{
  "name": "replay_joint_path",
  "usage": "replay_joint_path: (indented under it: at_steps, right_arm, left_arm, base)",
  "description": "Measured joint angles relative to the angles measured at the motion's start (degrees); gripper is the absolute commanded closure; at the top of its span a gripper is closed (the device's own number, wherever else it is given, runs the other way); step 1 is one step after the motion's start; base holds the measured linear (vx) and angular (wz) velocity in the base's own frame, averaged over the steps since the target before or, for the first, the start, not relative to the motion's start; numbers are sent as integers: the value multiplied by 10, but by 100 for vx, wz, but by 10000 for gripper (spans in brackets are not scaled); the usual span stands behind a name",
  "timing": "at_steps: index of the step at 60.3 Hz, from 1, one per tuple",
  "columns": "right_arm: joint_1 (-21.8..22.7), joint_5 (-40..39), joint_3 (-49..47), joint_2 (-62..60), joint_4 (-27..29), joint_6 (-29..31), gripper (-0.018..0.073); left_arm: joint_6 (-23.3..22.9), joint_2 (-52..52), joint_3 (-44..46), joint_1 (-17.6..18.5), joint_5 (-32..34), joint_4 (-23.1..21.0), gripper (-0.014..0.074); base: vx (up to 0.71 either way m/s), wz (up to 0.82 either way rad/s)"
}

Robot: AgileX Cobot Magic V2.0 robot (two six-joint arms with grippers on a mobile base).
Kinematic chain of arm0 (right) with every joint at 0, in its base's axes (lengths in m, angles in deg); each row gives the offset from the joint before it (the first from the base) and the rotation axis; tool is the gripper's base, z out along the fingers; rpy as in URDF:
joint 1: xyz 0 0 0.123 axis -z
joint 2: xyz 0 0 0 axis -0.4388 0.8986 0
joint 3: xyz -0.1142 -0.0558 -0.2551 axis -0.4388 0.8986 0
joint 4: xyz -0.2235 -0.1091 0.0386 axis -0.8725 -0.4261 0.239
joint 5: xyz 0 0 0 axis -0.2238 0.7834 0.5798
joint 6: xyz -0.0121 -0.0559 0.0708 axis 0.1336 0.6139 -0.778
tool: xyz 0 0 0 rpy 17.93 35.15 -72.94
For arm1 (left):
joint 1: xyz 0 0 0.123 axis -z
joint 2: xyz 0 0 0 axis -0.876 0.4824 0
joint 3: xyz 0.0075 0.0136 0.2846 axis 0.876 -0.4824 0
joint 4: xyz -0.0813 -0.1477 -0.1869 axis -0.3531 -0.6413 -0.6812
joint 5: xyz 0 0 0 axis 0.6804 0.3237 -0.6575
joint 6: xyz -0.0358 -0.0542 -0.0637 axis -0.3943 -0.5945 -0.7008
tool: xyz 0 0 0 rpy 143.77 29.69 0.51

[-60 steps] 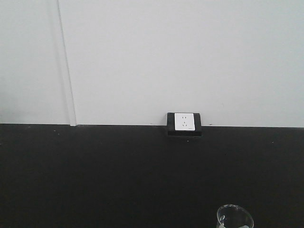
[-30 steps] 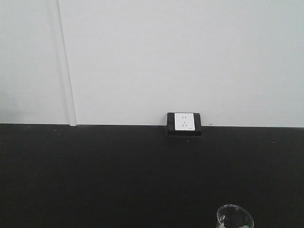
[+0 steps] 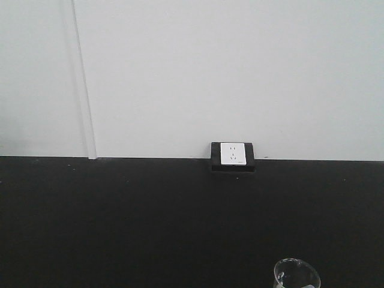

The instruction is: Grab transparent chemical and place on left bench

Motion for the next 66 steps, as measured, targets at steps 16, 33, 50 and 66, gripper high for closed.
replay_joint_path:
  at_steps: [16,33,50,66]
  right_arm:
    - [-162,-52,0,103,-104,0,431]
    - [-175,-103,0,222,-106,0,99]
    - [-175,-92,0,295,-10,-3,69]
    - [-157,-92,-2,348,30,-2,127]
  left_arm:
    - [0,0,0,0,0,0,600]
    - [0,0,0,0,0,0,600]
    - [0,0,0,0,0,0,600]
    - [0,0,0,0,0,0,600]
  base:
    - [0,0]
    - [0,0]
    - [0,0]
    - [0,0]
